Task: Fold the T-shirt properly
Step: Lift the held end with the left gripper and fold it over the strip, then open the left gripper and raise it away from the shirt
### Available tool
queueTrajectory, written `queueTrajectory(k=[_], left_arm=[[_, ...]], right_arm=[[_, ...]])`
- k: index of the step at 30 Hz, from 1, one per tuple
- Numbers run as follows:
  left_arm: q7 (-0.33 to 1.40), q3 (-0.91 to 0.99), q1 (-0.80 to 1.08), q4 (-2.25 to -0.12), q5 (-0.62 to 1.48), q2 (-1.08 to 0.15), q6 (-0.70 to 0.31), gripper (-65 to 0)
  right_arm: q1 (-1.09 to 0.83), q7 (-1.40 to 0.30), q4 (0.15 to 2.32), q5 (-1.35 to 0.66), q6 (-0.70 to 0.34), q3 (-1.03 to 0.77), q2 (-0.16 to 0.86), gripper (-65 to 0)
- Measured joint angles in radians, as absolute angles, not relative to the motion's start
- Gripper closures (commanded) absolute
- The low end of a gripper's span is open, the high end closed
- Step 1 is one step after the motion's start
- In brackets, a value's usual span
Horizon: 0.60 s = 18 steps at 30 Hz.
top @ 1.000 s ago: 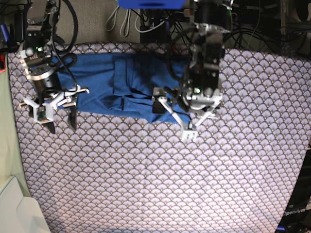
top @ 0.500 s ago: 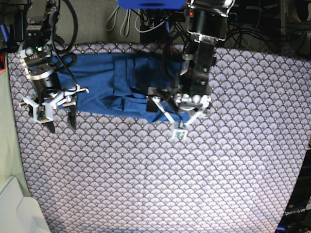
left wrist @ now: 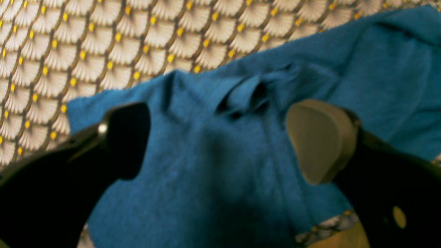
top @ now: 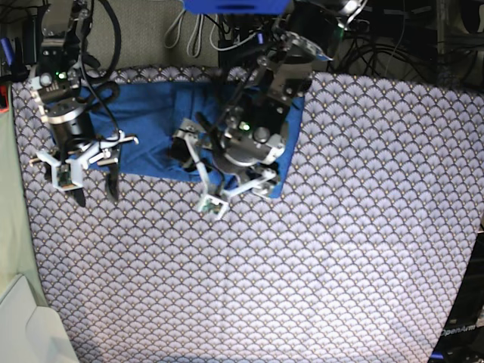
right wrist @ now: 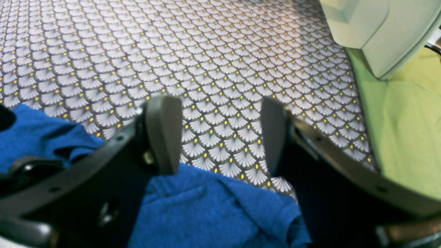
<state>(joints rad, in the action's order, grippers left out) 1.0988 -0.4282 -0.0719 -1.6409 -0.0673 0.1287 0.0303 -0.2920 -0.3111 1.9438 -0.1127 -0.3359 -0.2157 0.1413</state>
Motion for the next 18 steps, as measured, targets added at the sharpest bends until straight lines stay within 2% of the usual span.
queueTrajectory(k=[10, 14, 18], left_arm=[[1.088, -0.42, -0.077, -1.552, -0.238, 0.102, 0.03, -65.0], [1.086, -0.266, -0.034, -1.592, -0.236, 0.112, 0.023, -65.0], [1.092, -0.109, -0.034, -1.723, -0.166, 0.104, 0.027, -65.0]], right_arm=[[-0.292, -0.311, 1.944, -0.113, -0.336, -0.216, 0.141, -36.9], [-0.292, -0.311, 1.944, -0.112, -0.336, -0.218, 0.144, -36.9], [-0.292, -0.308, 1.944, -0.112, -0.335, -0.27, 0.141, -36.9]])
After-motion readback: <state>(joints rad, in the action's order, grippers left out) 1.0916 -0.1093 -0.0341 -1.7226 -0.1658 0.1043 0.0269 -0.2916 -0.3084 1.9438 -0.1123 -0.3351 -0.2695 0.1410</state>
